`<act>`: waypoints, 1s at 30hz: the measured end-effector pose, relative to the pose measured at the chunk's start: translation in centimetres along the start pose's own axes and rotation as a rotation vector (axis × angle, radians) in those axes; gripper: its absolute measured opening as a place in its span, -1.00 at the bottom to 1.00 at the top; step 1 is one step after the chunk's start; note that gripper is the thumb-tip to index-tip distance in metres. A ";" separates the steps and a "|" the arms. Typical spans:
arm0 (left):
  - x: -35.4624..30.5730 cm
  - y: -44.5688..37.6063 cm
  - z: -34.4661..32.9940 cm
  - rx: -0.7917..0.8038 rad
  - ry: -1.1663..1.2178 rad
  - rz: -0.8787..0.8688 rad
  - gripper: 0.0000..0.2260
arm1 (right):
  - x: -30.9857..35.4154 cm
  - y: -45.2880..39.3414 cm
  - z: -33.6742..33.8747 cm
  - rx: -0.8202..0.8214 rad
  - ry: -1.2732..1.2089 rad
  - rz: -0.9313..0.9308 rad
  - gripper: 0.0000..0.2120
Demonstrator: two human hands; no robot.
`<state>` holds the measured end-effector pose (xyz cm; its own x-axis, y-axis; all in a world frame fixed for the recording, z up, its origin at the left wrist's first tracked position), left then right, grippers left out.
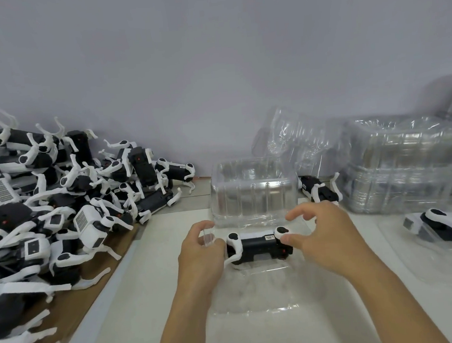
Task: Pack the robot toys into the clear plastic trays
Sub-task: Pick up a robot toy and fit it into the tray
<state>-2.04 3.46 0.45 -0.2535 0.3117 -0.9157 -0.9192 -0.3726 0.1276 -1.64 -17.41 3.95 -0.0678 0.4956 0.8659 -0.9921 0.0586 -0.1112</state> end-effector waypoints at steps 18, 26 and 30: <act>-0.7 0.4 -0.2 -0.017 0.147 0.034 -0.77 | 2.7 0.7 -2.6 -0.013 0.170 0.356 -0.72; -0.5 0.5 -0.1 0.001 0.207 0.027 -0.87 | 3.8 2.3 -5.4 0.240 0.221 0.432 -0.76; -0.3 0.5 -0.2 0.006 0.178 0.027 -0.82 | 3.2 1.8 -5.1 0.279 0.187 0.417 -0.73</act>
<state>-2.35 3.02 0.70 -0.2211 0.1417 -0.9649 -0.9148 -0.3729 0.1549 -3.14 -11.27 4.00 -0.4672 0.5752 0.6715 -0.8773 -0.3959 -0.2713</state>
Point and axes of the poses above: each hand's wrist, its own y-axis away from the middle knuckle, its own z-axis out of the back of the hand, x = y × z, the point moved 1 cm from there along -y, towards the middle knuckle, and after that the axes turned 14 degrees about -y, right-handed, at the moved point
